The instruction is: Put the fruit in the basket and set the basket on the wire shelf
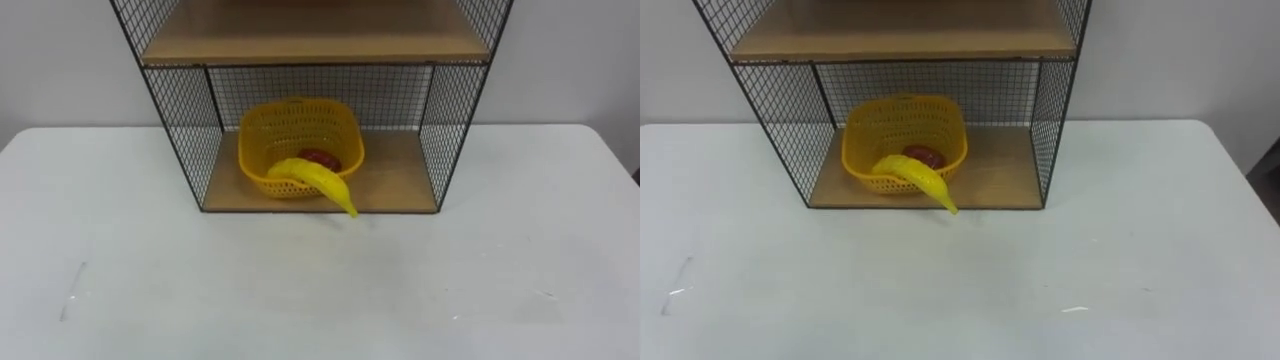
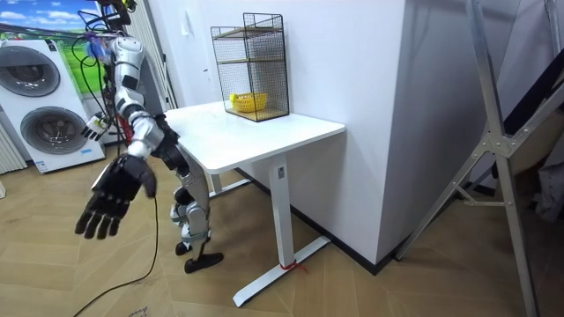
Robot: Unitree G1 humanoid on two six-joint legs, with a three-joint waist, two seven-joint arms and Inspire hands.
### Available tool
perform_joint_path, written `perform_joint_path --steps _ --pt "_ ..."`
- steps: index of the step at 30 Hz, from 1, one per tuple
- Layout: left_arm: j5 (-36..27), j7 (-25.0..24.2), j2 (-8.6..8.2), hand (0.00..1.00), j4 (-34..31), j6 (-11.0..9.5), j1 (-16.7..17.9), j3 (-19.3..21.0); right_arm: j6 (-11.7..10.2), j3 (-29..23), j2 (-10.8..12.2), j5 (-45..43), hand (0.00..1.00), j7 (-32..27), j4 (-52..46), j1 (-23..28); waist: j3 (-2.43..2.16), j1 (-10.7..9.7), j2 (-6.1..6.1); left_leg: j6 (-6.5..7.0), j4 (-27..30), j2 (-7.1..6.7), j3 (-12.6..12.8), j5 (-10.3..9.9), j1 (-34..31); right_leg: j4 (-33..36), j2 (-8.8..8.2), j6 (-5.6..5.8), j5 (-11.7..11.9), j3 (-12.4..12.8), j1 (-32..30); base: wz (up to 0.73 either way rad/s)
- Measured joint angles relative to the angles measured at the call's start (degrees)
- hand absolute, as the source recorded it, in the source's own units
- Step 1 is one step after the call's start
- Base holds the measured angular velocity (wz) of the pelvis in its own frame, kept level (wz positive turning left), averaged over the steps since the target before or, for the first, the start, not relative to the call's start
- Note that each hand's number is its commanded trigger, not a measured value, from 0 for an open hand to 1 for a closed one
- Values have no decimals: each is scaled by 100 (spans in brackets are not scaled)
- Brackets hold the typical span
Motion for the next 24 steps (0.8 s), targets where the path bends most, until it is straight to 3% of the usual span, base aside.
perform_joint_path --steps 2,4,7,8,11,12,13,14,16,19,22,23,24 --pt "19 57 -1 0 495 -50 -87 -59 -103 172 213 82 0 176 469 21 0 21 -8 1 8 2 -13 -6 0 -8 6 0 0 2 10 2" --pt "134 93 -27 0 828 -79 -196 -373 -117 580 435 76 0 343 953 -17 -1 37 -25 -4 9 4 -19 -2 8 -11 12 0 3 -1 31 2" --pt "844 -212 -281 0 1466 -43 -376 -1200 -1 1244 828 -60 0 786 1876 -296 -5 8 -32 -18 1 11 -9 3 29 -28 19 8 49 6 58 -1" --pt "1055 -304 -343 0 1586 -26 -407 -1312 38 1349 889 -153 0 861 2024 -343 -5 -4 -31 -20 0 17 -1 4 34 -45 28 6 55 16 66 -4" --pt "2180 -839 -634 0 2016 289 -487 -1967 311 1978 1153 -593 0 1318 2689 -627 -1 -108 -43 -51 -35 86 6 21 65 -340 131 2 227 31 234 -6" --pt "2818 -1083 -764 0 2084 450 -490 -2214 480 2164 1233 -1051 0 1488 2806 -729 2 -123 -49 -73 -104 93 10 42 135 -467 152 0 289 38 326 -11" --pt "3520 -1331 -864 0 2114 591 -528 -2469 618 2460 1276 -1646 0 1706 2952 -813 10 -130 -49 -81 -114 109 14 48 181 -580 180 -11 352 40 387 -10" --pt "3845 -1449 -885 0 2131 675 -570 -2608 701 2655 1279 -1961 0 1814 3022 -857 16 -130 -55 -83 -129 115 25 50 211 -620 187 -4 371 44 420 -6" --pt "4804 -1834 -894 0 2133 992 -752 -3313 972 3510 1244 -2971 0 2226 3018 -1101 21 -78 -95 -52 -307 110 93 115 397 -717 202 -18 424 131 528 -16" --pt "5766 -2164 -886 0 2079 1290 -1115 -4048 1180 4253 1194 -4061 0 2703 2956 -1467 24 -114 -93 -68 -322 116 156 146 425 -722 215 -20 454 190 523 -13" --pt "6379 -2426 -861 0 1985 1443 -1454 -4561 1356 4635 1209 -4750 0 3187 2788 -1621 31 -123 -91 -52 -390 109 152 175 476 -763 220 -6 499 197 563 0" --pt "6459 -2475 -860 0 1981 1481 -1530 -4613 1408 4647 1223 -4907 0 3265 2742 -1644 41 -129 -89 -52 -423 109 153 190 488 -799 224 -24 521 196 576 0" --pt "6591 -2581 -860 0 1971 1536 -1675 -4709 1471 4686 1250 -5194 0 3391 2652 -1685 108 -125 -86 -49 -449 108 154 207 508 -824 228 -21 539 198 598 0"
